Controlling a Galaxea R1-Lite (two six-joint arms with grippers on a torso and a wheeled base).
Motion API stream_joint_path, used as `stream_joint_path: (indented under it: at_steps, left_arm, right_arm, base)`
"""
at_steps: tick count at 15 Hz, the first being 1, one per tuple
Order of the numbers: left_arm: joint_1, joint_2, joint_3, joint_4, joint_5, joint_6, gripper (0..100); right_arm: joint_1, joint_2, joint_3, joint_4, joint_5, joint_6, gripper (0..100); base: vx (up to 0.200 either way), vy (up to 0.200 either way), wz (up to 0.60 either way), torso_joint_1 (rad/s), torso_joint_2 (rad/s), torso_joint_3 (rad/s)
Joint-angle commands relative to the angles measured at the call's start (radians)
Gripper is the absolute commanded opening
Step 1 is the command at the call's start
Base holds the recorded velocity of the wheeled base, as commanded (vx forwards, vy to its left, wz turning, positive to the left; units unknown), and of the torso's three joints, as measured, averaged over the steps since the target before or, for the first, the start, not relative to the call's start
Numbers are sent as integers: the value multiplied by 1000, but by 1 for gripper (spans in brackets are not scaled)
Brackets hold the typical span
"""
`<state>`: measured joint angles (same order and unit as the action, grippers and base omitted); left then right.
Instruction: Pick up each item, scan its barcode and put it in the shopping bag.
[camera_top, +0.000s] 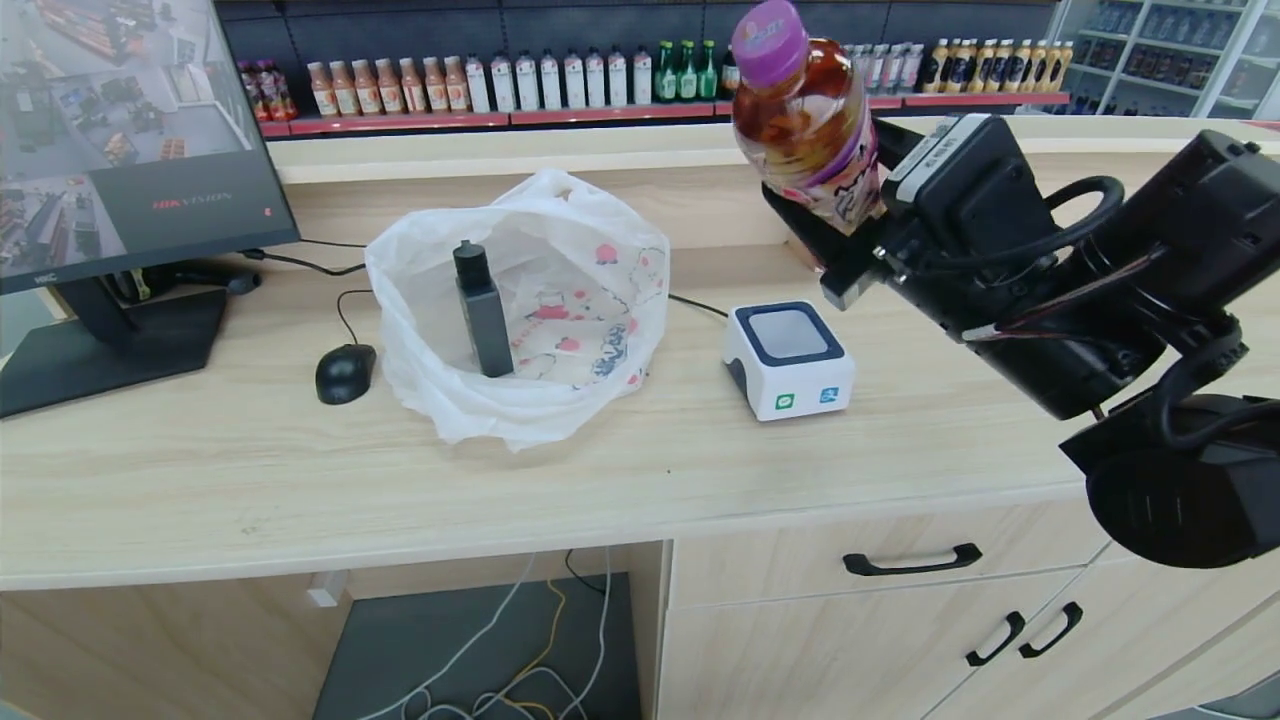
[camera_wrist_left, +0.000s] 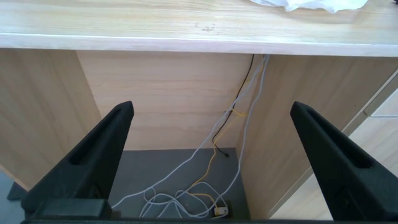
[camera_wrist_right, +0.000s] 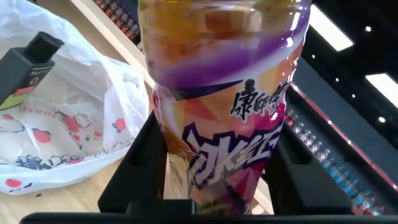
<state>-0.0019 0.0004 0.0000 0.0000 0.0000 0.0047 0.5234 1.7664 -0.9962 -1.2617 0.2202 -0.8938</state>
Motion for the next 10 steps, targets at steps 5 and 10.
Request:
stream_joint_path:
  at_steps: [5, 10]
  left_arm:
    - [0, 0, 0, 0, 0, 0, 100]
    - [0, 0, 0, 0, 0, 0, 100]
  right_arm:
    - [-66, 45, 7, 1, 169, -105, 0]
    - [-115, 102, -15, 1, 298, -166, 0]
  base:
    - [0, 0, 0, 0, 0, 0]
    - [0, 0, 0, 0, 0, 0]
